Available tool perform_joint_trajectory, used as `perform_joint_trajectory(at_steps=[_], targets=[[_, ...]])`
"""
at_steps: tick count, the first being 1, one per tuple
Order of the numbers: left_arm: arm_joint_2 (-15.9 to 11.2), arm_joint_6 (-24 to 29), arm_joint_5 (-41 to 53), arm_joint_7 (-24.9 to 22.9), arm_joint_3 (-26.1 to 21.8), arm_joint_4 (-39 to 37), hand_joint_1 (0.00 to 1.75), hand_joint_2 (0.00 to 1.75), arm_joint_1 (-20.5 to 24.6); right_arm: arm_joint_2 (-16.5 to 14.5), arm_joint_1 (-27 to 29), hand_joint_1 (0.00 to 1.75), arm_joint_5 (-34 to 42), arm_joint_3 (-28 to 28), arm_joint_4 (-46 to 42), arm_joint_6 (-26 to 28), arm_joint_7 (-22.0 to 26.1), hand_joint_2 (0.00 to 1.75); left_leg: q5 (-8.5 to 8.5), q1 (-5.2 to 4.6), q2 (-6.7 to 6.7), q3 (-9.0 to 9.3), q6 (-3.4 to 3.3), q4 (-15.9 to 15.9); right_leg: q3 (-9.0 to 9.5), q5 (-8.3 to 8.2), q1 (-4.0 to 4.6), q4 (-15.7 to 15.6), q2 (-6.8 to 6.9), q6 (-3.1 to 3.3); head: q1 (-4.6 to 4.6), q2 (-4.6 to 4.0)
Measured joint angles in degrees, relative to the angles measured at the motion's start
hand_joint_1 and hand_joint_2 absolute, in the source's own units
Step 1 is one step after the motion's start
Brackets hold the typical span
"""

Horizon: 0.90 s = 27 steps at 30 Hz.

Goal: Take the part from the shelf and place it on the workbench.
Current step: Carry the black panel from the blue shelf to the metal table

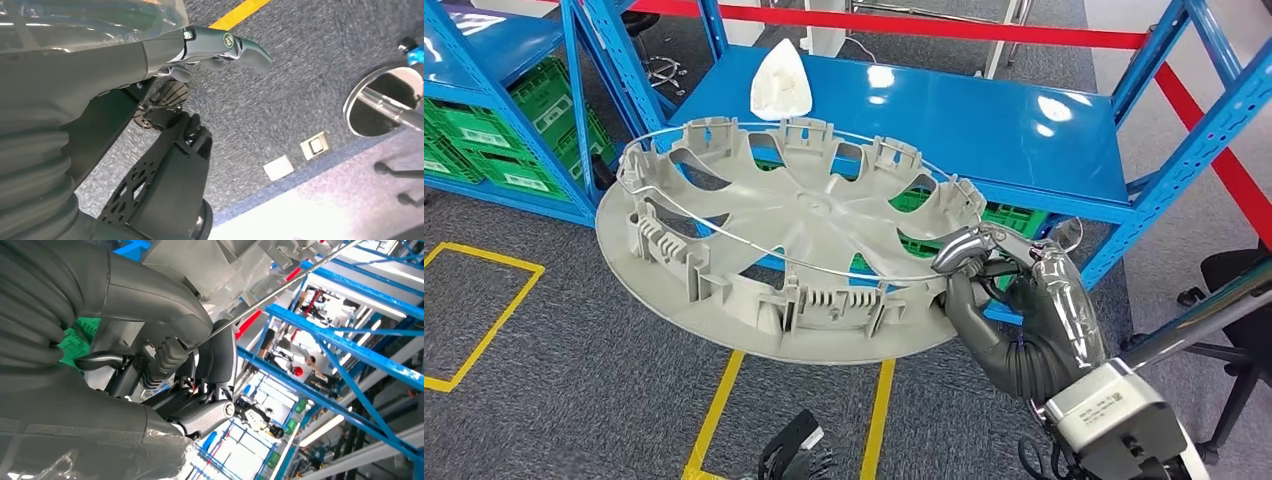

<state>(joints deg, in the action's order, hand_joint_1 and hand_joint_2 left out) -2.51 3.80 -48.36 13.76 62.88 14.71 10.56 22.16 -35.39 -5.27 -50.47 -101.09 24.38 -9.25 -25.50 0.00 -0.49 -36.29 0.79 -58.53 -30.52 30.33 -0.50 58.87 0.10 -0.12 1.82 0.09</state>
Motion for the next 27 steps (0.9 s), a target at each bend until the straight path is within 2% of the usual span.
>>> perform_joint_trajectory(at_steps=[2,3,4,5,7,8,9,10,11,13,14,15,17,18,19,20,22,23,24,25,27], targets=[[-0.2,0.0,0.0,0.0,0.0,0.0,0.0,1.75,-0.2,0.0,0.1,1.75,-0.1,0.1,0.0,0.3,0.1,1.75,0.34,0.08,0.04,-0.19,0.74,-0.1,-0.53,-0.61,-0.05,-0.2,-0.06,0.76,0.05,-0.01],[-0.2,0.0,0.0,0.0,0.0,0.0,0.0,1.75,-0.3,0.0,0.1,1.75,-0.1,0.1,0.0,0.4,0.2,1.75,-0.28,0.13,0.09,-0.41,1.11,-0.5,-0.75,-1.0,-0.18,-0.3,-0.02,1.18,0.14,-0.01],[-0.3,0.0,0.0,0.0,0.0,0.0,0.0,1.75,-0.3,0.0,0.1,1.75,-0.1,0.1,0.0,0.5,0.3,1.75,-1.76,0.18,0.15,-0.88,1.44,-1.9,-1.02,-1.45,-0.32,-0.4,0.06,1.57,0.31,-0.01],[-0.4,0.0,0.0,0.0,0.0,0.0,0.0,1.75,-0.4,-0.1,0.2,1.75,-0.2,0.1,0.0,0.6,0.4,1.75,-4.01,0.28,0.2,-1.72,1.74,-4.5,-1.39,-1.89,-0.43,-0.5,0.14,1.84,0.55,-0.01],[-0.5,0.1,0.0,0.0,0.0,0.0,0.0,1.75,-0.5,-0.2,0.3,1.75,-0.7,0.1,0.0,1.0,0.7,1.75,-8.67,0.43,0.22,-3.78,2.23,-11.8,-2.43,-2.67,-0.38,-0.4,0.18,2.07,0.98,-0.01],[-0.6,0.1,0.0,0.0,0.0,0.0,0.0,1.75,-0.5,-0.2,0.4,1.75,-1.1,0.1,0.1,1.1,0.8,1.75,-9.81,0.47,0.22,-4.26,2.35,-14.5,-3.01,-3.03,-0.35,-0.3,0.2,2.07,1.07,-0.01],[-0.6,0.1,0.0,-0.1,0.0,0.0,0.0,1.75,-0.5,-0.2,0.5,1.75,-1.3,0.1,0.1,1.2,0.8,1.75,-9.83,0.48,0.22,-3.86,2.37,-15.4,-3.59,-3.36,-0.33,-0.2,0.21,2.04,1.12,0.0],[-0.7,0.1,0.0,-0.1,0.0,0.0,0.0,1.75,-0.5,-0.2,0.6,1.75,-1.5,0.1,0.1,1.2,0.9,1.75,-8.84,0.48,0.23,-2.39,2.29,-14.1,-4.14,-3.66,-0.33,0.0,0.2,1.96,1.2,0.0],[-0.7,0.1,0.0,-0.1,0.0,0.0,0.0,1.75,-0.5,-0.2,0.6,1.75,-1.7,0.1,0.1,1.2,0.9,1.75,-7.33,0.48,0.25,0.11,2.09,-10.7,-4.61,-3.92,-0.33,0.2,0.17,1.85,1.3,0.01],[-0.8,0.2,0.0,-0.1,0.0,0.0,0.0,1.75,-0.4,-0.2,0.6,1.75,-2.0,0.2,0.1,1.2,0.9,1.75,-5.61,0.33,0.4,5.3,1.49,-2.7,-5.29,-4.4,-0.26,0.5,0.11,1.42,1.48,0.01],[-0.8,0.2,0.0,-0.1,0.0,0.0,0.0,1.75,-0.3,-0.2,0.6,1.75,-2.1,0.2,0.1,1.3,0.9,1.75,-5.39,0.2,0.47,6.83,1.17,-0.1,-5.49,-4.68,-0.22,0.6,0.1,1.1,1.53,0.02],[-0.9,0.2,0.0,-0.1,0.0,0.0,0.0,1.75,-0.3,-0.2,0.6,1.75,-2.2,0.3,0.1,1.3,0.9,1.75,-5.52,0.04,0.52,7.34,0.88,1.1,-5.63,-5.01,-0.22,0.5,0.11,0.75,1.55,0.02],[-1.0,0.2,0.0,-0.2,0.0,0.0,0.0,1.75,-0.3,-0.2,0.6,1.75,-2.3,0.3,0.1,1.3,0.9,1.75,-4.88,-0.04,0.46,7.03,0.13,1.5,-5.83,-5.56,-0.3,0.3,0.12,0.0,1.55,0.02],[-1.0,0.2,0.0,-0.2,0.0,0.0,0.0,1.75,-0.3,-0.2,0.6,1.75,-2.3,0.4,0.1,1.3,0.9,1.75,-4.41,0.03,0.37,6.77,-0.3,1.8,-6.05,-5.19,-0.34,0.5,0.11,-0.33,1.5,0.02],[-1.0,0.2,0.0,-0.2,0.0,0.1,0.0,1.75,-0.2,-0.2,0.6,1.75,-2.3,0.4,0.2,1.4,1.0,1.75,-3.9,0.13,0.28,6.43,-0.75,2.0,-6.48,-4.01,-0.36,1.5,0.09,-0.59,1.31,0.01],[-1.0,0.2,0.0,-0.2,0.0,0.2,0.0,1.75,-0.2,-0.2,0.7,1.75,-2.3,0.4,0.2,1.4,1.2,1.75,-3.4,0.25,0.19,5.97,-1.1,2.1,-7.25,-1.98,-0.39,3.7,0.08,-0.79,1.05,0.01],[-0.9,0.1,0.0,-0.2,0.0,0.4,0.0,1.75,-0.1,-0.2,0.9,1.75,-2.3,0.4,0.3,1.5,1.9,1.75,-2.65,0.16,0.15,4.76,-1.47,1.9,-9.34,2.79,-0.42,10.6,0.06,-1.08,0.47,0.0],[-0.9,0.1,0.0,-0.2,0.0,0.4,0.0,1.75,-0.1,-0.2,1.1,1.75,-2.3,0.5,0.4,1.5,2.2,1.75,-2.3,0.12,0.14,4.1,-1.52,1.7,-10.05,4.2,-0.44,13.7,0.06,-1.19,0.31,0.0],[-0.9,0.1,0.0,-0.2,0.0,0.5,0.0,1.75,-0.1,-0.2,1.2,1.75,-2.3,0.5,0.4,1.5,2.3,1.75,-2.0,0.09,0.14,3.43,-1.51,1.5,-10.0,4.49,-0.43,15.2,0.06,-1.25,0.23,0.0],[-0.9,0.1,0.0,-0.2,0.0,0.5,0.0,1.75,-0.1,-0.2,1.2,1.75,-2.4,0.5,0.5,1.4,2.4,1.75,-1.76,0.07,0.14,2.8,-1.45,1.2,-8.99,3.73,-0.43,14.6,0.06,-1.24,0.15,-0.01],[-0.8,0.1,0.1,-0.2,0.0,0.5,0.0,1.75,-0.1,-0.2,1.2,1.75,-2.7,0.5,0.5,1.3,2.5,1.75,-1.47,0.08,0.14,1.69,-1.25,0.5,-4.54,1.1,-0.41,8.1,0.09,-0.93,0.05,-0.01]])
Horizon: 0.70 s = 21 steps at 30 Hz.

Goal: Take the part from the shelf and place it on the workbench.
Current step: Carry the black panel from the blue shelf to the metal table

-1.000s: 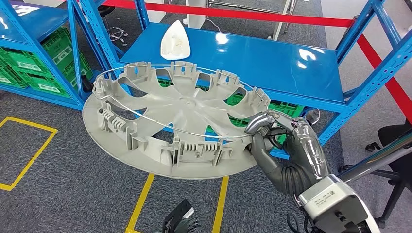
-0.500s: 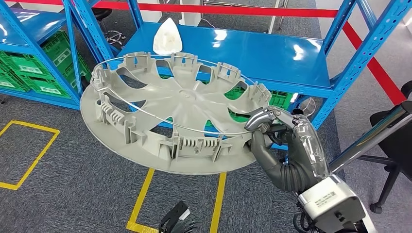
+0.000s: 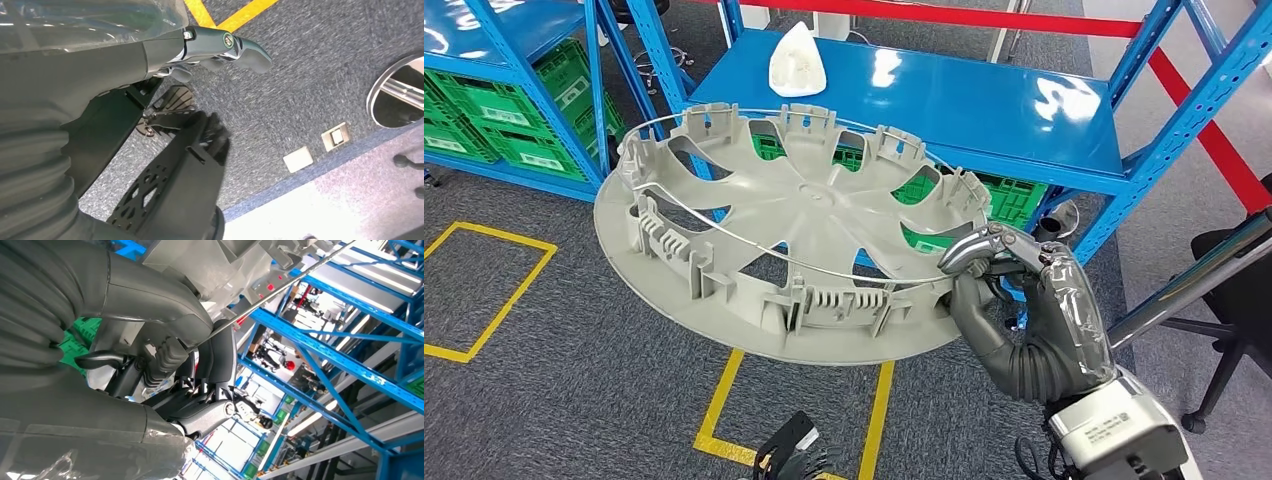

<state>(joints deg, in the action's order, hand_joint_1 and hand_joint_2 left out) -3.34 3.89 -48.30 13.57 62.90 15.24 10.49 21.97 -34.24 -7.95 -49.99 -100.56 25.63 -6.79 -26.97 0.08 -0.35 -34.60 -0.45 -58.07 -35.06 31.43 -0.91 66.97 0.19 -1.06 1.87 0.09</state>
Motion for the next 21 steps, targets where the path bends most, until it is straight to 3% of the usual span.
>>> perform_joint_trajectory(at_steps=[2,6,8,10,11,12,13,14,17,18,21], targets=[[0.1,0.0,0.0,0.0,0.0,0.2,0.0,1.75,0.1,0.0,-0.1,1.75,0.0,0.1,0.0,-0.4,-0.1,1.75,0.34,-0.08,0.01,-0.93,0.53,-0.7,3.62,-1.12,0.23,-6.3,-0.03,0.57,-0.03,0.0],[0.2,0.1,-0.1,0.0,0.0,0.3,0.0,1.75,0.2,-0.1,-0.1,1.75,1.1,0.2,0.1,-1.4,-0.1,1.75,0.99,0.05,0.1,-1.63,2.02,-0.9,3.83,-1.86,0.41,-8.3,-0.15,1.85,0.01,0.0],[0.3,0.3,-0.1,0.0,0.0,0.3,0.0,1.75,0.2,-0.3,0.0,1.75,1.5,0.2,0.2,-1.6,0.1,1.75,-1.59,0.13,0.22,-2.6,2.73,-3.4,3.4,-2.78,0.06,-8.8,0.02,2.58,0.42,0.0],[0.3,0.3,-0.1,0.0,0.0,0.3,0.0,1.75,0.2,-0.5,0.0,1.75,1.9,0.2,0.3,-1.7,0.4,1.75,-6.07,0.38,0.24,-4.67,3.38,-10.0,2.76,-3.43,0.02,-8.8,0.13,2.92,0.95,0.01],[0.3,0.3,-0.1,0.0,0.0,0.3,0.0,1.75,0.1,-0.6,0.0,1.75,2.2,0.1,0.4,-1.8,0.5,1.75,-7.61,0.49,0.23,-5.52,3.64,-13.3,2.36,-3.69,0.04,-8.7,0.16,2.95,1.08,0.01],[0.3,0.3,-0.2,0.0,0.0,0.3,0.0,1.75,0.1,-0.6,0.0,1.75,2.5,0.1,0.4,-2.0,0.6,1.75,-8.13,0.56,0.23,-5.66,3.81,-15.1,1.95,-3.92,0.05,-8.6,0.18,2.93,1.13,0.01],[0.3,0.3,-0.2,0.1,0.0,0.3,0.0,1.75,0.1,-0.6,0.0,1.75,2.9,0.1,0.5,-2.2,0.6,1.75,-7.61,0.59,0.23,-4.86,3.87,-14.9,1.54,-4.12,0.05,-8.4,0.17,2.88,1.2,0.01],[0.3,0.3,-0.2,0.1,0.0,0.3,0.0,1.75,0.1,-0.6,0.0,1.75,3.2,0.0,0.5,-2.3,0.6,1.75,-6.25,0.61,0.24,-3.03,3.83,-12.6,1.14,-4.29,0.05,-8.2,0.14,2.79,1.28,0.01],[0.3,0.3,-0.3,0.2,0.0,0.3,0.0,1.75,0.2,-0.7,0.0,1.75,4.1,0.0,0.5,-2.5,0.7,1.75,-3.12,0.42,0.43,3.41,3.03,-2.2,0.19,-4.74,0.15,-7.5,0.05,2.21,1.56,0.02],[0.2,0.4,-0.4,0.2,0.0,0.3,0.0,1.75,0.2,-0.7,0.0,1.75,4.2,0.0,0.6,-2.5,0.8,1.75,-3.03,0.28,0.5,4.17,2.69,-0.6,-0.06,-4.98,0.19,-7.5,0.04,1.86,1.59,0.02],[0.2,0.4,-0.6,0.3,0.0,0.3,0.0,1.75,0.2,-0.7,0.0,1.75,4.3,0.0,0.6,-2.7,0.9,1.75,-2.54,0.1,0.42,3.73,1.49,0.4,-0.6,-5.53,0.14,-7.5,0.01,0.67,1.55,0.02]])
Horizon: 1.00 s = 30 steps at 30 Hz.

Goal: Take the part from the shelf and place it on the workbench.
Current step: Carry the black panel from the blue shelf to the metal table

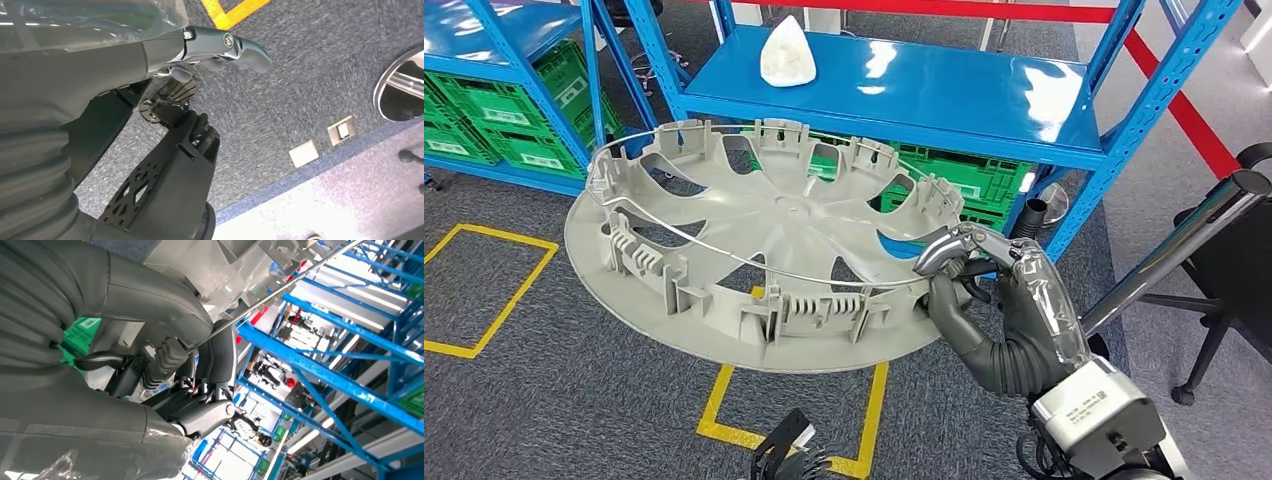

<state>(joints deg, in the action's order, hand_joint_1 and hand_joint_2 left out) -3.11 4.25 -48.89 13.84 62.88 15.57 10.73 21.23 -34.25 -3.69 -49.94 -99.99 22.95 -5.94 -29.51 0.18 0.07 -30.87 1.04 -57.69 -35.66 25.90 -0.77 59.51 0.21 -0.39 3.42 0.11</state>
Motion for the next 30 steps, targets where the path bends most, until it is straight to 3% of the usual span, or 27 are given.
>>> perform_joint_trajectory(at_steps=[2,5,6,7,8,11,12,15,17,20,21,22,23,26,27,30], targets=[[0.0,0.0,0.0,0.0,0.0,0.0,0.0,1.75,0.1,0.0,0.0,1.75,0.0,0.0,0.0,-0.2,0.0,1.75,0.85,0.21,-0.2,-0.52,-0.97,0.5,-1.0,2.19,-0.03,2.2,-0.03,-0.51,-0.34,0.0],[0.0,0.0,0.0,0.0,0.0,0.1,0.0,1.75,0.1,0.0,0.0,1.75,0.3,0.0,0.1,-0.3,0.1,1.75,1.93,0.21,-0.29,-2.05,-1.54,0.4,-4.44,8.51,-0.12,12.1,-0.04,-0.94,-1.15,-0.01],[0.0,0.1,0.0,0.0,0.0,0.1,0.0,1.75,0.1,0.0,0.0,1.75,0.4,0.0,0.2,-0.3,0.1,1.75,2.22,0.17,-0.3,-2.64,-1.56,0.2,-4.91,9.4,-0.12,14.4,-0.04,-1.03,-1.27,-0.01],[0.0,0.1,0.0,0.0,0.0,0.1,0.0,1.75,0.1,0.0,0.1,1.75,0.4,-0.1,0.3,-0.3,0.1,1.75,2.47,0.14,-0.3,-3.21,-1.53,0.0,-4.41,9.2,-0.12,14.6,-0.04,-1.04,-1.33,-0.01],[0.0,0.2,-0.1,0.0,0.0,0.1,0.0,1.75,0.1,0.0,0.1,1.75,0.5,-0.1,0.3,-0.4,0.0,1.75,2.66,0.13,-0.3,-3.72,-1.45,-0.3,-2.82,8.01,-0.12,12.6,-0.03,-0.98,-1.39,-0.01],[0.0,0.4,-0.1,0.0,0.0,0.1,0.0,1.75,0.1,0.0,0.0,1.75,0.5,-0.1,0.3,-0.4,0.1,1.75,3.09,-0.01,-0.28,-5.03,-0.91,-1.3,3.34,4.44,0.01,2.2,-0.04,-0.4,-1.57,-0.02],[0.0,0.4,-0.1,0.0,0.0,0.1,0.0,1.75,0.1,0.0,0.0,1.75,0.5,-0.1,0.3,-0.4,0.1,1.75,3.3,-0.07,-0.28,-5.39,-0.59,-1.5,4.01,4.16,0.12,0.6,-0.09,-0.12,-1.56,-0.02],[0.0,0.5,-0.2,0.0,0.0,0.1,0.0,1.75,0.0,0.0,0.0,1.75,0.6,-0.1,0.3,-0.5,0.1,1.75,3.91,0.03,-0.29,-6.0,0.61,-1.6,3.41,3.57,0.23,0.1,-0.21,0.9,-1.45,-0.02],[0.0,0.5,-0.2,0.0,0.0,0.1,0.0,1.75,0.0,-0.1,0.0,1.75,0.6,-0.1,0.3,-0.5,0.1,1.75,2.11,0.14,-0.23,-6.58,1.29,-3.2,3.1,2.78,-0.04,-0.3,-0.06,1.63,-1.22,-0.02],[-0.1,0.5,-0.2,0.0,0.0,0.1,0.0,1.75,0.0,-0.2,0.0,1.75,0.5,-0.2,0.3,-0.6,0.0,1.75,-4.29,0.39,-0.21,-9.41,2.04,-12.6,2.12,1.84,-0.13,-0.3,0.12,2.12,-0.56,-0.02],[-0.1,0.5,-0.2,0.0,0.0,0.1,0.0,1.75,0.0,-0.2,0.0,1.75,0.2,-0.2,0.3,-0.6,-0.1,1.75,-5.52,0.44,-0.21,-9.97,2.17,-15.3,1.65,1.58,-0.1,-0.1,0.13,2.12,-0.47,-0.02],[-0.1,0.4,-0.2,0.0,0.0,0.1,0.0,1.75,0.0,-0.2,0.1,1.75,-0.1,-0.2,0.3,-0.6,-0.2,1.75,-5.7,0.45,-0.21,-9.67,2.21,-16.2,1.19,1.34,-0.09,0.0,0.13,2.08,-0.43,-0.02],[-0.1,0.4,-0.2,0.0,0.0,0.1,0.0,1.75,0.0,-0.2,0.1,1.75,-0.4,-0.3,0.3,-0.6,-0.4,1.75,-4.89,0.46,-0.21,-8.3,2.15,-14.8,0.77,1.1,-0.08,0.1,0.1,2.0,-0.36,-0.02],[-0.1,0.4,-0.2,0.1,0.0,0.1,0.0,1.75,0.1,-0.2,0.1,1.75,-0.9,-0.2,0.3,-0.6,-0.7,1.75,-1.3,0.33,-0.09,-1.28,1.41,-3.9,0.03,0.47,0.01,0.4,-0.03,1.45,-0.09,-0.01],[-0.1,0.4,-0.2,0.1,0.0,0.1,0.0,1.75,0.2,-0.2,0.0,1.75,-1.0,-0.2,0.3,-0.6,-0.7,1.75,-0.87,0.21,-0.04,-0.06,1.06,-1.6,-0.16,0.21,0.07,0.5,-0.05,1.12,-0.04,0.0],[-0.2,0.3,-0.1,0.2,0.0,0.1,0.0,1.75,0.2,-0.2,0.0,1.75,-1.0,-0.2,0.3,-0.6,-0.6,1.75,-0.28,-0.04,-0.03,-0.16,-0.1,-0.4,-0.64,-0.64,0.06,0.2,-0.01,-0.03,-0.05,0.0]])
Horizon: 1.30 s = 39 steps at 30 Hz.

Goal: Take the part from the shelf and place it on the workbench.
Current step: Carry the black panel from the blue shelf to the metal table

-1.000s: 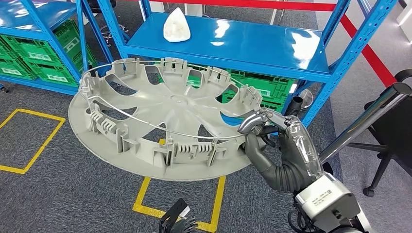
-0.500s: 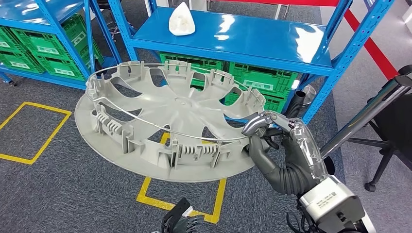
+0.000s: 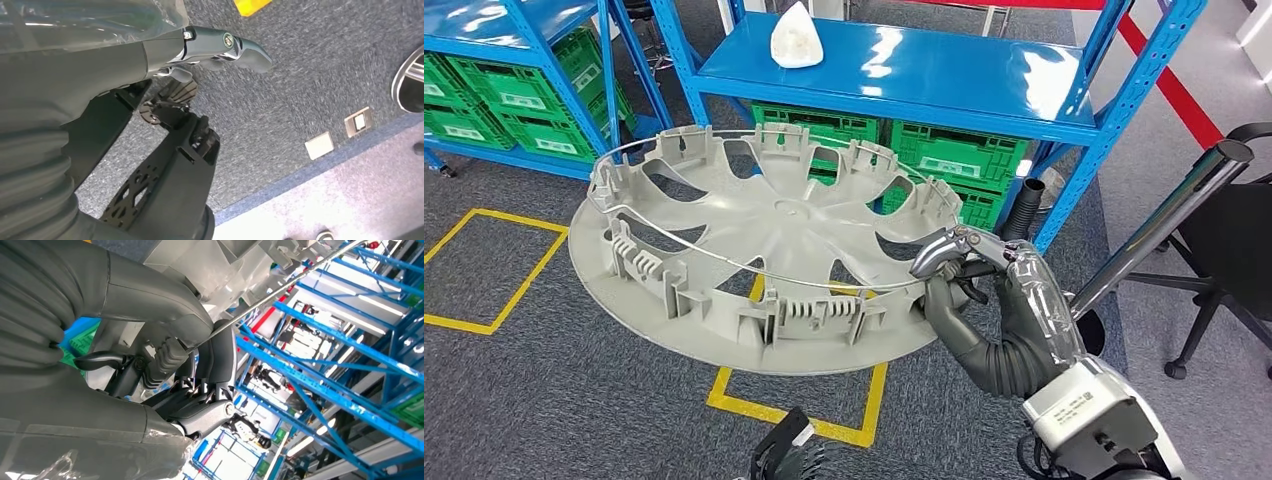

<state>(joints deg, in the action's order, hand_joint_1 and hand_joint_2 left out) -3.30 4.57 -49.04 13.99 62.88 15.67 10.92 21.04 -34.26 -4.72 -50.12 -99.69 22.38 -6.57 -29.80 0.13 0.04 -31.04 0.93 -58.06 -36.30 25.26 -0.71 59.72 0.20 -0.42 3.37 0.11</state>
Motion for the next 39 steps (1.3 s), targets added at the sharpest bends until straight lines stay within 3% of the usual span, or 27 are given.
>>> perform_joint_trajectory(at_steps=[2,5,6,7,8,10,12,16,18,21,22,23,24,26,28,31,33,36,37,38,39], targets=[[-0.1,0.0,0.0,0.0,0.0,0.0,0.0,1.75,0.1,0.0,0.0,1.75,0.0,0.0,0.0,0.0,0.0,1.75,0.94,0.2,-0.16,-0.55,-0.85,0.5,-0.77,1.38,-0.05,1.2,-0.04,-0.56,-0.23,0.0],[-0.1,0.0,0.1,0.1,0.0,0.0,0.0,1.75,0.3,0.0,0.0,1.75,-0.1,0.0,0.0,0.0,0.1,1.75,2.11,0.25,-0.31,-1.92,-1.5,0.7,-4.03,7.69,-0.1,10.2,-0.11,-1.02,-1.07,-0.01],[-0.2,-0.1,0.2,0.1,0.0,0.0,0.0,1.75,0.3,0.0,0.1,1.75,-0.1,0.0,0.1,0.0,0.2,1.75,2.43,0.17,-0.32,-2.41,-1.55,0.6,-4.87,9.11,-0.11,13.3,-0.11,-1.12,-1.24,-0.01],[-0.2,-0.1,0.2,0.0,0.0,0.0,0.0,1.75,0.3,0.0,0.1,1.75,-0.1,0.0,0.2,0.0,0.2,1.75,2.71,0.09,-0.32,-2.92,-1.56,0.5,-4.89,9.48,-0.11,14.7,-0.11,-1.14,-1.33,-0.01],[-0.3,-0.1,0.2,0.0,0.0,0.0,0.0,1.75,0.3,0.0,0.1,1.75,-0.1,0.0,0.3,0.0,0.3,1.75,2.95,0.04,-0.32,-3.39,-1.53,0.3,-3.92,8.87,-0.1,14.0,-0.12,-1.08,-1.39,-0.02],[-0.3,-0.1,0.4,0.0,0.0,0.0,0.0,1.75,0.3,0.0,0.0,1.75,-0.1,0.0,0.5,0.0,0.5,1.75,3.24,0.0,-0.3,-4.21,-1.37,-0.3,0.45,6.04,-0.02,7.3,-0.09,-0.67,-1.5,-0.01],[-0.4,-0.1,0.6,-0.1,0.0,0.0,0.0,1.75,0.3,0.0,0.0,1.75,-0.1,0.0,0.5,0.0,0.6,1.75,3.55,-0.17,-0.29,-5.01,-0.9,-0.9,3.8,4.51,0.22,1.1,-0.08,-0.11,-1.55,-0.01],[-0.5,0.0,0.6,-0.2,0.0,0.0,0.0,1.75,0.2,-0.1,0.0,1.75,0.0,0.0,0.5,-0.2,0.8,1.75,4.19,-0.11,-0.27,-5.95,0.55,-1.2,3.7,3.75,0.36,-0.6,-0.18,1.09,-1.41,-0.02],[-0.7,0.0,0.6,-0.3,0.0,0.0,0.0,1.75,0.2,-0.2,0.0,1.75,0.1,0.0,0.6,-0.2,0.9,1.75,1.95,-0.01,-0.19,-6.85,1.26,-3.5,3.45,2.97,0.0,-1.1,-0.01,1.74,-1.14,-0.02],[-0.8,0.1,0.7,-0.2,0.0,0.0,0.0,1.75,0.2,-0.4,0.0,1.75,0.5,-0.1,0.7,-0.4,1.6,1.75,-3.84,0.36,-0.17,-10.07,2.18,-13.5,2.75,2.33,-0.09,-1.1,0.13,2.04,-0.6,-0.02],[-0.8,0.2,0.7,-0.2,0.0,0.0,0.0,1.75,0.2,-0.5,0.1,1.75,0.7,-0.1,0.8,-0.5,1.8,1.75,-4.47,0.45,-0.17,-10.43,2.35,-15.5,2.51,2.2,-0.1,-1.0,0.15,2.01,-0.54,-0.02],[-0.9,0.2,0.8,-0.1,0.0,0.1,0.0,1.75,0.1,-0.5,0.1,1.75,0.8,-0.1,0.9,-0.7,2.1,1.75,-4.05,0.51,-0.17,-9.77,2.43,-15.4,2.28,2.08,-0.11,-0.8,0.15,1.96,-0.48,-0.02],[-0.9,0.2,0.8,-0.1,0.0,0.1,0.0,1.75,0.2,-0.5,0.1,1.75,0.9,-0.1,1.0,-0.8,2.3,1.75,-2.76,0.56,-0.16,-8.1,2.4,-13.1,2.1,1.99,-0.13,-0.7,0.13,1.87,-0.41,-0.02],[-1.0,0.1,0.7,0.0,0.0,0.1,0.0,1.75,0.2,-0.5,0.1,1.75,1.0,-0.1,1.0,-1.0,2.7,1.75,-0.05,0.52,-0.13,-3.53,2.05,-5.7,1.82,1.9,-0.04,-0.3,0.08,1.55,-0.21,-0.01],[-1.1,0.1,0.7,0.2,0.0,0.2,0.0,1.75,0.3,-0.5,0.1,1.75,1.1,-0.1,1.0,-1.0,3.0,1.75,0.64,0.33,-0.09,-1.16,1.3,-1.1,1.46,1.69,0.13,-0.1,0.01,0.93,-0.13,0.0],[-1.3,0.1,0.7,0.3,0.0,0.2,0.0,1.75,0.2,-0.5,0.1,1.75,1.3,0.0,1.0,-1.1,3.7,1.75,0.84,0.18,-0.12,-1.4,-0.01,-0.3,1.03,1.35,0.06,-0.2,0.02,-0.13,-0.2,0.0],[-1.3,0.1,0.8,0.4,0.0,0.3,0.0,1.75,0.3,-0.5,0.2,1.75,1.3,0.0,1.1,-1.2,4.2,1.75,1.37,0.37,-0.16,-1.62,-0.81,0.1,0.12,3.09,0.0,1.8,0.01,-0.68,-0.48,0.0],[-1.3,0.1,0.8,0.5,0.0,0.3,0.0,1.75,0.2,-0.5,0.4,1.75,1.3,0.0,1.2,-1.2,4.7,1.75,1.81,0.36,-0.12,-2.21,-1.38,0.2,-4.02,8.55,-0.04,11.7,-0.02,-1.13,-1.2,-0.01],[-1.3,0.1,0.8,0.5,0.0,0.3,0.0,1.75,0.1,-0.5,0.6,1.75,1.3,0.0,1.3,-1.3,4.8,1.75,1.9,0.31,0.01,-2.39,-1.42,0.2,-5.05,9.36,-0.04,14.4,-0.02,-1.18,-1.3,-0.02],[-1.4,0.1,0.8,0.5,0.0,0.3,0.0,1.75,0.1,-0.5,0.8,1.75,1.3,0.0,1.3,-1.3,4.8,1.75,1.96,0.28,0.22,-2.54,-1.41,0.1,-5.16,9.05,-0.03,15.1,-0.03,-1.16,-1.36,-0.02],[-1.4,0.1,0.8,0.5,0.0,0.3,0.0,1.75,0.1,-0.5,0.9,1.75,1.3,0.0,1.4,-1.4,4.8,1.75,1.99,0.27,0.51,-2.62,-1.37,-0.1,-4.21,7.69,-0.03,13.6,-0.13,-1.04,-1.4,-0.02]])
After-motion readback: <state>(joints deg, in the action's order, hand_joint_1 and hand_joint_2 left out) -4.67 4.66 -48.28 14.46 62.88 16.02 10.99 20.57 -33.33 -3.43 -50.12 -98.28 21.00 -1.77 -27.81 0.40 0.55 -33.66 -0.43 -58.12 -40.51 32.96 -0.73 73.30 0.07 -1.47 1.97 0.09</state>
